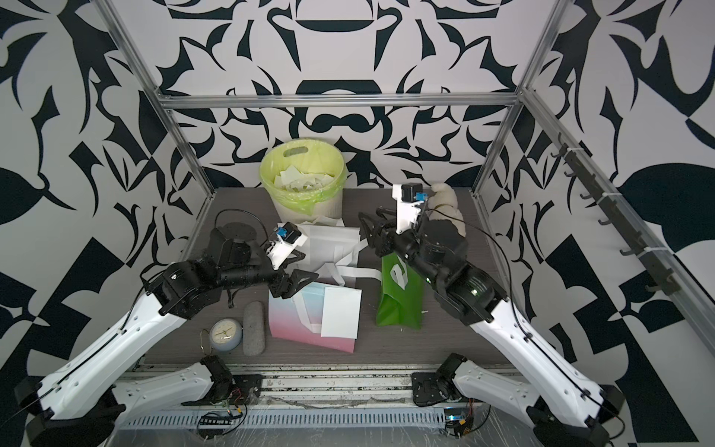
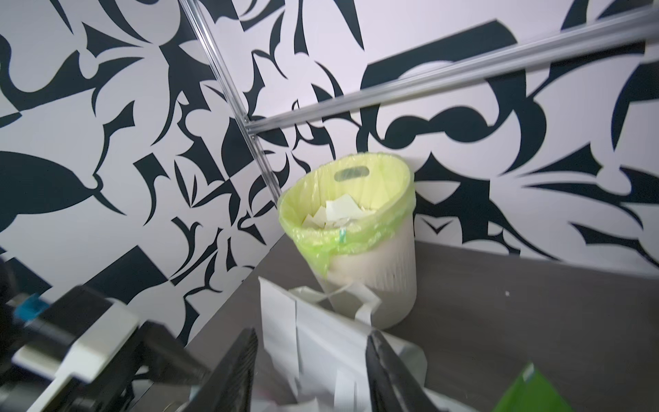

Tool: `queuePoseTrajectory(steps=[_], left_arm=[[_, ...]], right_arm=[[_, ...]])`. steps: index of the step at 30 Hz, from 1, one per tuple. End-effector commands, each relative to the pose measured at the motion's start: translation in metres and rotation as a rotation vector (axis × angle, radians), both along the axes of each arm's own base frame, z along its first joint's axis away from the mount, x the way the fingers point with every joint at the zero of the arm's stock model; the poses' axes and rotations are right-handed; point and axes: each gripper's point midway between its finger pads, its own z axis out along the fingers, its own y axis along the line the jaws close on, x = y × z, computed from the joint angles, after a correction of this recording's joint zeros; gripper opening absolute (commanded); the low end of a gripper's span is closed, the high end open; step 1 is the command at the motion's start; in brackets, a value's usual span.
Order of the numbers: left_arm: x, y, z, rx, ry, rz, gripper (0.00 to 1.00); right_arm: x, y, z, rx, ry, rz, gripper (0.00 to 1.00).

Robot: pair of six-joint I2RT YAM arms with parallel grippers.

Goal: Shred takeout receipts and throw away
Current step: Tear off the takeout receipt from the takeout bag.

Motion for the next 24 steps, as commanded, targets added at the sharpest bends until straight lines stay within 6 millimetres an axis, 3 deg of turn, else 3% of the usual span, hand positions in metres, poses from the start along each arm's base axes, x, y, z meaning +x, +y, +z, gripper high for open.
queuePoseTrajectory(steps=[1,7,13,18,24], left_arm=[[-0.005,0.010,-0.023,0.156,0.017,-0.049,0.70],[-0.008,0.011,-0.048,0.228,0.062,-0.086,0.68],[-0.019,0.006,-0.058,0.207,0.090,-0.144,0.69],[-0.014,0.003,-0.070,0.230,0.102,-0.144,0.68],[-0.001,0.005,-0.081,0.277,0.102,-0.086,0.58]], right_arm=[[-0.022,-0.006,-0.025,0.037,0.138,0.025,0.50],[-0.048,0.011,-0.060,-0.006,0.262,0.117,0.50],[-0.065,0.020,-0.085,0.042,0.348,0.140,0.49],[-0.081,0.029,-0.106,0.030,0.408,0.153,0.50],[-0.102,0.051,-0.125,0.046,0.473,0.215,0.50]])
